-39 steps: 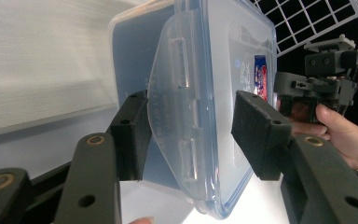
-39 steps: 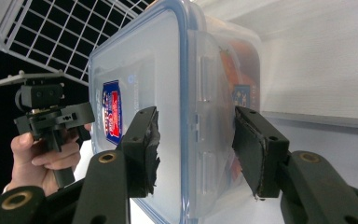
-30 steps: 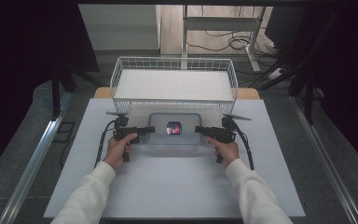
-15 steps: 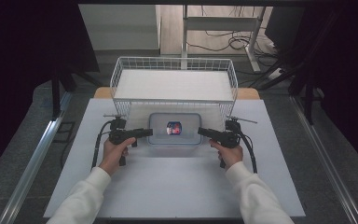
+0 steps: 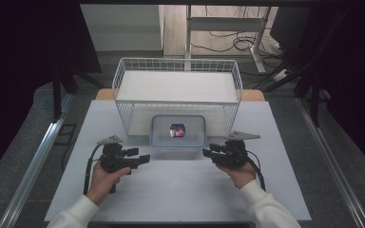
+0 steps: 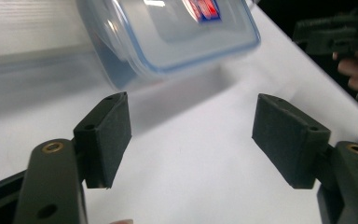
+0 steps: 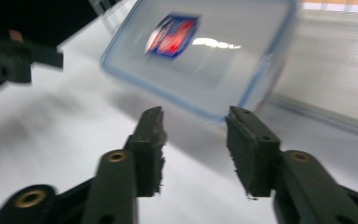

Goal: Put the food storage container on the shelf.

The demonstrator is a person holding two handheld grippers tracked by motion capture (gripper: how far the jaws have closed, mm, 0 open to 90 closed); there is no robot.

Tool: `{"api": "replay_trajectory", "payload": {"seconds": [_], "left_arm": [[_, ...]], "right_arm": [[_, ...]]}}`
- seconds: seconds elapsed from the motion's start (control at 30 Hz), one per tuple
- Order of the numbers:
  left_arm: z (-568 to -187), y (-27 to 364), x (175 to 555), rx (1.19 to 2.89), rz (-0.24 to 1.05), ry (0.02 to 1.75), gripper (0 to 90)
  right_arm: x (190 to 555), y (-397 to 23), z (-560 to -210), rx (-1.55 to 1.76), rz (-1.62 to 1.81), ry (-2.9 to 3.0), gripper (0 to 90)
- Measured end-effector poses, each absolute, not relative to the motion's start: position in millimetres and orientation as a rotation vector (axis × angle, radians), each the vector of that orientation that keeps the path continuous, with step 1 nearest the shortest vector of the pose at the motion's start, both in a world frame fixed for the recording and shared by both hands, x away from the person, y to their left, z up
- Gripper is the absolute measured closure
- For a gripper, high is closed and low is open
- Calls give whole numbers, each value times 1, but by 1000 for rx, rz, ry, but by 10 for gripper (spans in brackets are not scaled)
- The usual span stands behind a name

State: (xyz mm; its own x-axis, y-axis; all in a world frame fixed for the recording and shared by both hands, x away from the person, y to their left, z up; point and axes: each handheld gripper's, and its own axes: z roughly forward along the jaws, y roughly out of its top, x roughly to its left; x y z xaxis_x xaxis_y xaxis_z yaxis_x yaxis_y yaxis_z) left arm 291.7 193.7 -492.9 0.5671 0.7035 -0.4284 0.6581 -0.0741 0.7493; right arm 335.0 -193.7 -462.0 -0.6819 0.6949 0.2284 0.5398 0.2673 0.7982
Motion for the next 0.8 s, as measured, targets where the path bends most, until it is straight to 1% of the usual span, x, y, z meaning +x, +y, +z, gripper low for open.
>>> {"api": "replay_trajectory", "payload": {"seconds": [0.07,0.13,0.2,0.23,0.27,0.4,0.63,0.8], "left_arm": [[-492,195,280,1784,93,1105,275],[-489,196,271,1803,122,1091,277],[-488,197,263,1835,171,1073,276],[-488,196,260,1845,171,1070,276],[-489,196,257,1853,169,1068,274],[-489,195,250,1872,169,1056,273],[-491,192,250,1888,175,1057,273],[-492,194,251,1883,195,1065,275]], "right_arm": [[328,-188,-464,1081,1349,2398,646],[320,-180,-466,981,1292,2436,721],[317,-174,-469,920,1258,2468,817],[316,-170,-471,903,1244,2493,860],[316,-167,-473,894,1238,2508,876],[318,-148,-484,870,1184,2553,890],[337,-105,-508,838,1070,2588,891],[350,-89,-515,804,1026,2573,890]]}}
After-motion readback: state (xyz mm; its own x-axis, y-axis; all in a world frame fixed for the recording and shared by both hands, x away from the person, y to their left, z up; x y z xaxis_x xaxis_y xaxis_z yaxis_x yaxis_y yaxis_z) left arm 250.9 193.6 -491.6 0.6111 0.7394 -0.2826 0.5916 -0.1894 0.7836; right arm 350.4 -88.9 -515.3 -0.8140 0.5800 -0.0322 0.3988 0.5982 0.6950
